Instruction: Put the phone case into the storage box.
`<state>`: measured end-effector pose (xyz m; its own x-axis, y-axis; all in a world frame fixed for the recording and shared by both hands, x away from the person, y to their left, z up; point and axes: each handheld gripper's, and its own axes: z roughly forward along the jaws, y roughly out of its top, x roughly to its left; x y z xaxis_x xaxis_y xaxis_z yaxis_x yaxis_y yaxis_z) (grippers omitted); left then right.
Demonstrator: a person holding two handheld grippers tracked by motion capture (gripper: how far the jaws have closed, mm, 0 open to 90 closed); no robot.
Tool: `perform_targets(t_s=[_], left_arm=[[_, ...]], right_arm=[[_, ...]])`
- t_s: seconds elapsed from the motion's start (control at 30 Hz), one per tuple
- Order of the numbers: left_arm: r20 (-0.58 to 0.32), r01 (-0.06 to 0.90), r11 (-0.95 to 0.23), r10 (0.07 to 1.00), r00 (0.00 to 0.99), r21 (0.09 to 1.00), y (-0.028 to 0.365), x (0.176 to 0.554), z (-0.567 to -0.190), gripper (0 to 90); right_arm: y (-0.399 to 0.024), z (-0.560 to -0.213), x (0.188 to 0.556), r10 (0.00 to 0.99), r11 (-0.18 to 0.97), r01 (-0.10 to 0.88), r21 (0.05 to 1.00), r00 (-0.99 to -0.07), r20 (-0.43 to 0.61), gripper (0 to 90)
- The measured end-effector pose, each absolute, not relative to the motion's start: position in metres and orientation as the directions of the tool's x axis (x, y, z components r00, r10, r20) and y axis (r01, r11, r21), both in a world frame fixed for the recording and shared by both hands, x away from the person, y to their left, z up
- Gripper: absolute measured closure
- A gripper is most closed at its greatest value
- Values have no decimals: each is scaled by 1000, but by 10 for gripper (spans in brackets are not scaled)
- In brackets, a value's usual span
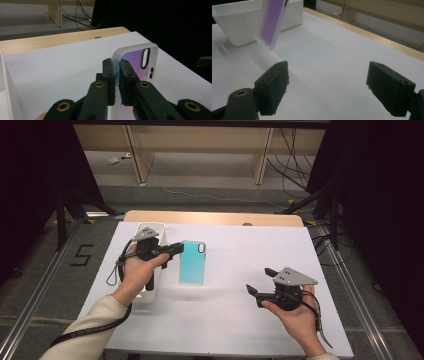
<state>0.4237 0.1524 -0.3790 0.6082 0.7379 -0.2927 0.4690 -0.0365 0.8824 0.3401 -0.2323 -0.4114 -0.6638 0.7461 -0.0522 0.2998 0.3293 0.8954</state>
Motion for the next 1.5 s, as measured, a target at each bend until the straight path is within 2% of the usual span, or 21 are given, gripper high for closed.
perform_targets(t_s=[0.8,1.5], left_arm=[[-290,435,1,746,599,900,179,421,-367,841],[-278,421,13,769,575,907,198,430,-360,841]], right_arm=[[-236,-416,338,771,279,289,916,-636,-34,188],[-237,-418,337,773,286,295,912,-634,-37,187]])
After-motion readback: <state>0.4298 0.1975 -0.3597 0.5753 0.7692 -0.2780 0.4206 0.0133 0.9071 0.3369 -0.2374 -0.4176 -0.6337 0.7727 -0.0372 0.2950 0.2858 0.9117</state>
